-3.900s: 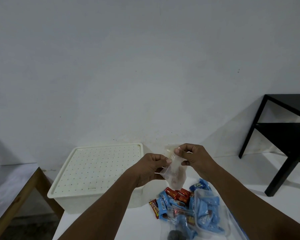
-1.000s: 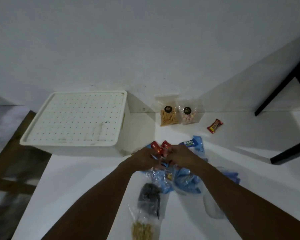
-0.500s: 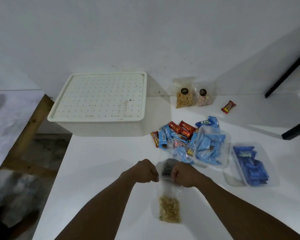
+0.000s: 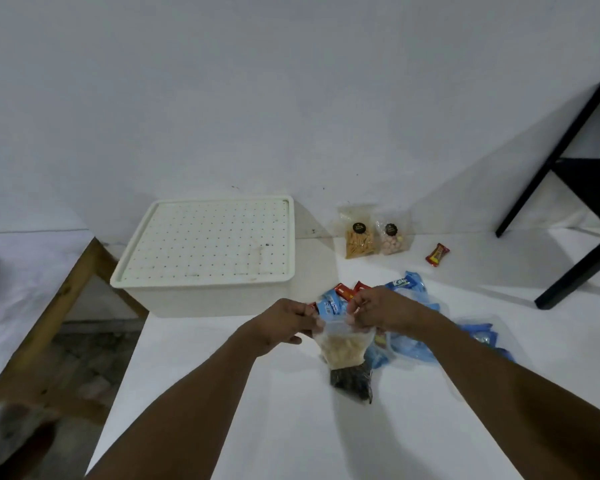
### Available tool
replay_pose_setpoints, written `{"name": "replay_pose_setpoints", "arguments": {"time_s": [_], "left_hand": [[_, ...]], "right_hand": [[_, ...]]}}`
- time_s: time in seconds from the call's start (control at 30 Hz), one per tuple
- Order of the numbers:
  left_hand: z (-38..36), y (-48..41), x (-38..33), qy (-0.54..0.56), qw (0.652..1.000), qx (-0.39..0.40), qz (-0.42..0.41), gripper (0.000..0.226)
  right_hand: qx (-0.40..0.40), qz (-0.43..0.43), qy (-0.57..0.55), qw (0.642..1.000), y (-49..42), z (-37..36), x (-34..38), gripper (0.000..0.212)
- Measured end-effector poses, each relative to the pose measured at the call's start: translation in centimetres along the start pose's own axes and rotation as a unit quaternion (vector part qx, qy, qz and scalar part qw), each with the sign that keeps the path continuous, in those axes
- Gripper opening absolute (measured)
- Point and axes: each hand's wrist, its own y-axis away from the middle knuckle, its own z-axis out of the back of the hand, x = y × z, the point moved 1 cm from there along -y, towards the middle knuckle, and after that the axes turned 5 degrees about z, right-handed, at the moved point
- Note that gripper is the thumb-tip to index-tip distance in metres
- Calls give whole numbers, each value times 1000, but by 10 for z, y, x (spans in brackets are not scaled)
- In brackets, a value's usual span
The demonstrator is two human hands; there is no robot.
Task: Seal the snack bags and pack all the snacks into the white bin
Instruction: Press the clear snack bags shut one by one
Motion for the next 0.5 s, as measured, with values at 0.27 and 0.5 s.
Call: {"name": "replay_pose_setpoints", "arguments": {"time_s": [0.27, 0.5], "left_hand": [[30, 8, -62, 49, 992, -64, -93, 3], [36, 8, -85, 48, 983, -96, -147, 17]], "right_hand": [[-89, 124, -39, 987, -4, 26, 43, 13], [-120, 158, -62, 978, -15, 30, 68, 15]]}}
